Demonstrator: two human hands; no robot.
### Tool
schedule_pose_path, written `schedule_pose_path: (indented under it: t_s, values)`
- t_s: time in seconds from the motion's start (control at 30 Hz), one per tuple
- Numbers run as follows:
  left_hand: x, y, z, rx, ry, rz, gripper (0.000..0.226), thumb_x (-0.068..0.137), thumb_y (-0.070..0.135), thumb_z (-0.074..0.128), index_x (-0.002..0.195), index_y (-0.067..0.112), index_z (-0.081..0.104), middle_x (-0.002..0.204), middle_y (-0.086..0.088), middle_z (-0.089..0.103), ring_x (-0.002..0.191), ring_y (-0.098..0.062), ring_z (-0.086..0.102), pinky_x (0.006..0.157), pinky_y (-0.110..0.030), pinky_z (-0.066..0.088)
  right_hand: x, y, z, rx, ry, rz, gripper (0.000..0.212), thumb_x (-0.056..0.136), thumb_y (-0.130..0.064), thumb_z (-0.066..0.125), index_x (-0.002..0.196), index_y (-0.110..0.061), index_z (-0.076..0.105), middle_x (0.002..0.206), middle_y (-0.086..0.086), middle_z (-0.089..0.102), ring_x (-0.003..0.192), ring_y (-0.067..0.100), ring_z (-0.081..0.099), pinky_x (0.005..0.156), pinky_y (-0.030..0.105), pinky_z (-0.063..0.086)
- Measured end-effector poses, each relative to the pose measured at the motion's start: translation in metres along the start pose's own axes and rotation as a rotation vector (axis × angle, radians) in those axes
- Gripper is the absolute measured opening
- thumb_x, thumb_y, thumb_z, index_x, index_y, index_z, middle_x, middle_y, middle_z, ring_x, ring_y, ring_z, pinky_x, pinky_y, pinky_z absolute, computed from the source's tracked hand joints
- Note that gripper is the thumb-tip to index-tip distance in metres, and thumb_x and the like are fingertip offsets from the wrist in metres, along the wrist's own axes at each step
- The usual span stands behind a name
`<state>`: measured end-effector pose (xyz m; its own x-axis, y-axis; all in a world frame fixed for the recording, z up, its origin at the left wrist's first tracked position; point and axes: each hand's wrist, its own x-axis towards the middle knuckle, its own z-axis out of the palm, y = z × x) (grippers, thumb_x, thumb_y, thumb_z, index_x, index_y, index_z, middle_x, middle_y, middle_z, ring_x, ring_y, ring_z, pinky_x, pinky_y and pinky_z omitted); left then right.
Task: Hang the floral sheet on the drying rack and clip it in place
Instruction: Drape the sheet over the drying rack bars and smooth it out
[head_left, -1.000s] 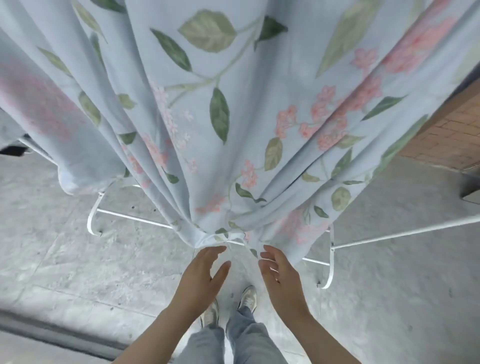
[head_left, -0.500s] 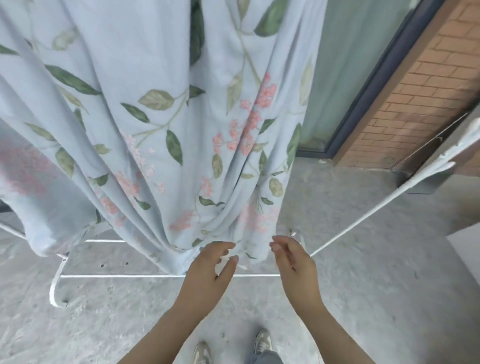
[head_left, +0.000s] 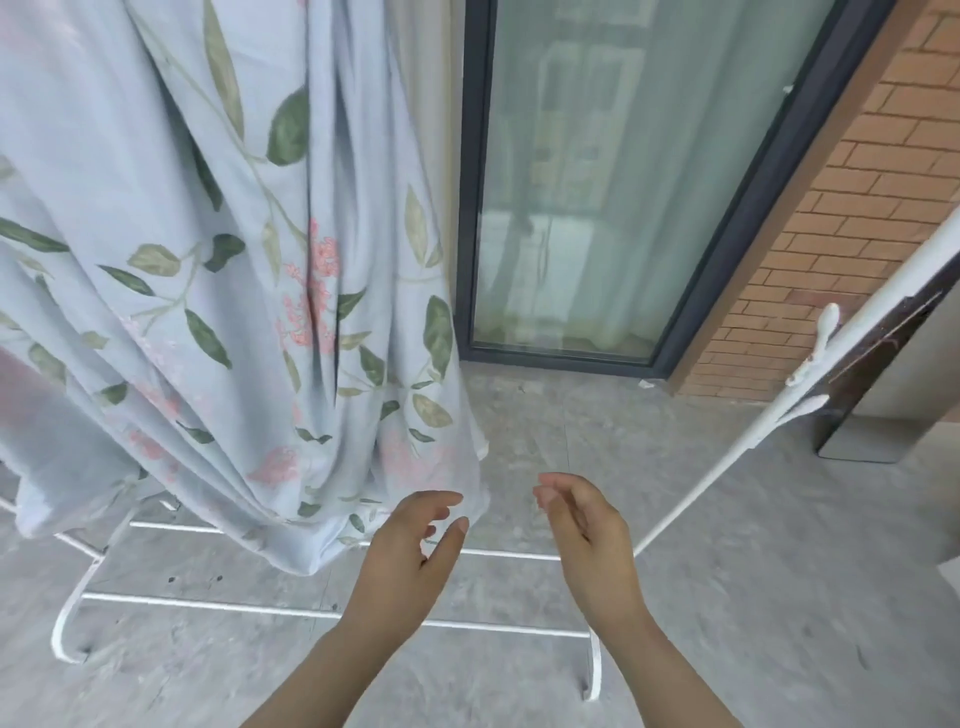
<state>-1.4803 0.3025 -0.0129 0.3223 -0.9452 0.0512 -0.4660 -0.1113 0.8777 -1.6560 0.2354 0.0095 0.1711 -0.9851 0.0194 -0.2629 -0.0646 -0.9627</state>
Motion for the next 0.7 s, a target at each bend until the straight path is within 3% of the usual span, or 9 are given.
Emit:
schedule_pose_path:
  t_s: [0.23, 0.7]
  values:
    - [0.005, 0.050, 0.049, -0.006, 0.197, -0.055, 0.023, 0.092, 0.031, 0.058, 0.115, 0.030, 0.061, 0.111, 0.024, 0.058, 0.104, 0.008, 0.055, 0.087, -0.015, 0.047, 0.057, -0.006, -0.054, 0.022, -0.172, -0.100, 0.013, 0.095, -0.021, 0.058, 0.098, -0.028, 0.068, 0.096, -0.015, 0.070, 0.094, -0.004, 0.063, 0.079, 0.007, 0.045]
    - [0.045, 0.085, 0.012, 0.011, 0.559, -0.004, 0.019, 0.088, 0.031, 0.064, 0.107, 0.030, 0.062, 0.106, 0.018, 0.061, 0.100, 0.001, 0.060, 0.084, -0.022, 0.051, 0.113, -0.060, -0.025, 0.047, -0.403, -0.268, 0.013, 0.096, -0.023, 0.057, 0.103, -0.025, 0.068, 0.097, -0.015, 0.070, 0.093, -0.009, 0.062, 0.076, 0.003, 0.042]
